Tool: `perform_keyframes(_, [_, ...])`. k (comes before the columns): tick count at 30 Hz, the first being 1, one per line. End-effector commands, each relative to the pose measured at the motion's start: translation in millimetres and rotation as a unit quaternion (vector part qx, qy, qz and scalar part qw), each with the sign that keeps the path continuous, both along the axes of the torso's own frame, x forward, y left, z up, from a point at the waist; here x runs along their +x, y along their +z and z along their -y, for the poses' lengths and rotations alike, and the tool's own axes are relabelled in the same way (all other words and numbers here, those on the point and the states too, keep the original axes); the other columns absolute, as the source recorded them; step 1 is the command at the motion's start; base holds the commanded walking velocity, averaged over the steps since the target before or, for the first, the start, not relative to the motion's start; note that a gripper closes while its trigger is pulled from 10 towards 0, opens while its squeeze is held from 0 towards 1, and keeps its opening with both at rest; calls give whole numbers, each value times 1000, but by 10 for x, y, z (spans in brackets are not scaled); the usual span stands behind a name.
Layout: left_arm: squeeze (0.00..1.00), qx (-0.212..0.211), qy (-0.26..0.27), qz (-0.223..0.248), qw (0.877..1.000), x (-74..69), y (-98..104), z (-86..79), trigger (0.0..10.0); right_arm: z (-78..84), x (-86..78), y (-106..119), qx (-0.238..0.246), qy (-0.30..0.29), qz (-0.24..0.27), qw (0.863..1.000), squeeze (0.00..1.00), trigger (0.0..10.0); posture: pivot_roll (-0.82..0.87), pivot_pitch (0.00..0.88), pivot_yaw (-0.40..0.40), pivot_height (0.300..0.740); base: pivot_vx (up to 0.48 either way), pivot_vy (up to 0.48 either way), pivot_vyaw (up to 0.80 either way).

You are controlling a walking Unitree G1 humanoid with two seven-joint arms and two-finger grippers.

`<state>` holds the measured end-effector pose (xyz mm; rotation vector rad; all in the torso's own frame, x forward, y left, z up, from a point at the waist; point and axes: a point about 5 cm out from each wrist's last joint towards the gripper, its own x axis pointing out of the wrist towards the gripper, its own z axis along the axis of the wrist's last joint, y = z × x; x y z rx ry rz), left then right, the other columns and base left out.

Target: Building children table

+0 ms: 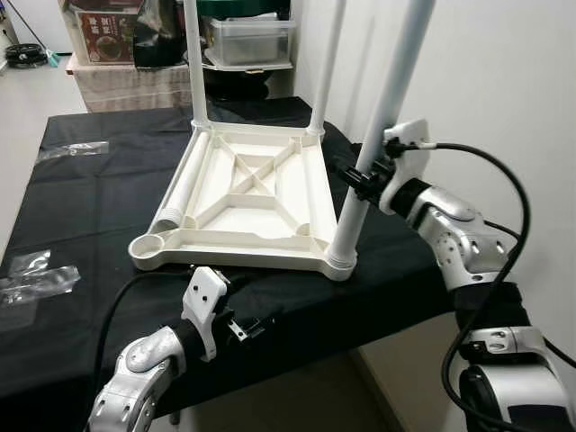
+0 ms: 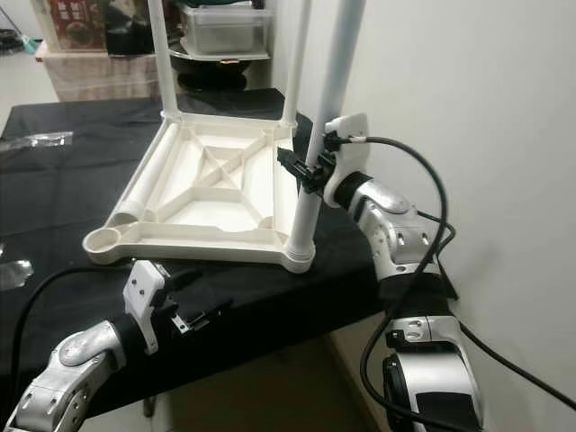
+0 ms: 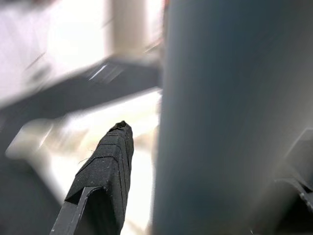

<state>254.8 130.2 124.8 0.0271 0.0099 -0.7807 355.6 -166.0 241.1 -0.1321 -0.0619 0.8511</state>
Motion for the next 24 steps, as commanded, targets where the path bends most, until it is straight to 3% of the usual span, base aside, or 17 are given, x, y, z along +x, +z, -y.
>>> perform_keyframes(1, [0,-1,-5,-5,1000,-11,-17,6,10000,-147,-86,-187,-28,87,-32,995,0,5059,49,0,-107,740,0,0,0])
perform_keyframes(3, [0,-1,-5,-5,1000,-11,-17,6,10000,-147,-86,-187,-28,87,-32,995,0,5059,49,0,-107,740,0,0,0])
perform_keyframes(5, [0,0,-4,-5,1000,-13,-15,4,10000,-180,-122,-258,-33,121,-49,991,0,3961,56,0,-110,740,0,0,0])
perform_keyframes(6, [0,0,-4,-5,1000,-14,-14,2,10000,-204,-135,-294,-33,132,-55,989,0,2941,56,0,-110,740,0,0,0])
perform_keyframes(7, [0,0,-4,-5,1000,-14,-14,2,10000,-204,-135,-294,-33,132,-55,989,0,2941,56,0,-110,740,0,0,0])
perform_keyframes(8, [0,0,-4,-5,1000,-15,-13,1,10000,-224,-125,-320,-28,130,-60,989,0,0,56,0,-110,740,0,0,0])
perform_keyframes(10, [0,1,-4,-5,1000,-20,-8,-10,10000,-254,25,-353,-11,56,-72,996,0,0,62,0,-108,740,0,0,0])
perform_keyframes(15, [0,2,-3,-4,1000,-25,-6,-18,10000,-276,151,-372,12,-29,-83,996,0,0,62,0,-107,740,0,0,0])
perform_keyframes(17, [0,2,-3,-4,1000,-25,-4,-20,10000,-234,263,-446,50,-161,-124,978,0,0,61,0,-105,740,0,0,0])
perform_keyframes(18, [0,2,-3,-4,1000,-25,-4,-20,10000,-234,263,-446,50,-161,-124,978,0,0,61,0,-105,740,0,0,0])
perform_keyframes(19, [0,2,-3,-5,1000,-28,-5,-16,10000,-34,280,-629,85,-331,-172,924,0,0,60,0,-111,740,0,0,0])
perform_keyframes(20, [0,2,-3,-5,1000,-28,-5,-16,10000,-34,280,-629,85,-331,-172,924,0,0,60,0,-111,740,0,0,0])
perform_keyframes(21, [0,1,-3,-5,1000,-32,-6,-12,10000,85,196,-829,88,-438,-211,870,0,0,66,0,-114,740,0,0,0])
perform_keyframes(22, [0,0,-2,-5,1000,-35,-6,-10,10000,71,39,-1005,82,-488,-235,837,0,0,66,0,-111,740,0,0,0])
perform_keyframes(23, [0,0,-2,-6,1000,-40,-9,-8,10000,-52,-111,-1128,80,-489,-260,829,0,0,66,0,-111,740,0,0,0])
perform_keyframes(24, [0,0,-2,-6,1000,-40,-9,-8,10000,-52,-111,-1128,80,-489,-260,829,0,0,66,0,-111,740,0,0,0])
